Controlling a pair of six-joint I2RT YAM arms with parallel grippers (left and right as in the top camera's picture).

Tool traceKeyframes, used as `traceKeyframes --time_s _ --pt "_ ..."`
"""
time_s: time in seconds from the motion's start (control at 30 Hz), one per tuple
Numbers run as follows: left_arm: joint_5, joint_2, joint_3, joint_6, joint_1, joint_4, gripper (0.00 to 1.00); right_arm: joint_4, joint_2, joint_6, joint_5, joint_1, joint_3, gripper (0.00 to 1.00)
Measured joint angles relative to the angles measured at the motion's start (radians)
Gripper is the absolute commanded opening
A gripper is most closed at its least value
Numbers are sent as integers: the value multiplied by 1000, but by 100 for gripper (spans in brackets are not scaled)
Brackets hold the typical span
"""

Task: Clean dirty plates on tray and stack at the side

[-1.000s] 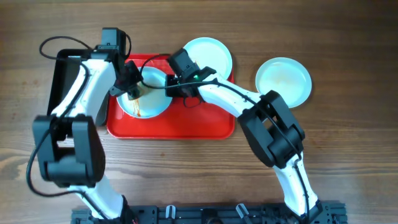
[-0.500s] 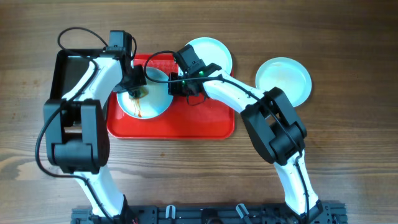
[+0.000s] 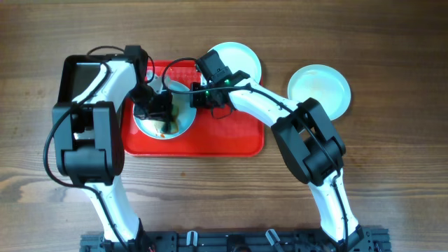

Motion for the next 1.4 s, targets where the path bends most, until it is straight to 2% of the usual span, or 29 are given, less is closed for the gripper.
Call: traceKeyframes --time_s 0.07,0.13,0.3,0.4,0.57,0.7,0.77,0.87,0.97,1.13,1.23,1.4 --pt "4 1 -5 -3 0 12 4 0 0 0 0 0 0 4" --pt "-36 -1 -6 -67 -3 36 4 1 0 0 0 0 0 4" --pt "-328 -31 0 -382 -59 97 4 23 5 19 -6 5 1 4" --pt "-489 -32 2 -490 -65 116 4 24 6 27 -16 8 2 4" --pt "-746 -14 -1 -604 -63 140 4 24 6 28 -22 8 2 4" --pt "-800 -10 -13 -596 -62 245 4 26 6 31 -34 11 10 4" --pt "-731 -10 -15 -498 -51 353 4 24 6 37 -31 3 13 4" --pt "-528 -11 -10 -391 -20 464 4 19 6 44 -19 -17 14 4" --pt "-339 -12 -9 -347 1 496 4 13 6 46 -18 -22 15 5" --pt "-93 -3 -9 -331 1 459 4 12 6 46 -15 -23 18 4" --pt "-19 0 -8 -354 3 388 4 11 6 42 -15 -23 18 4" --pt "27 0 -1 -564 55 206 4 4 6 16 -23 -11 17 4"
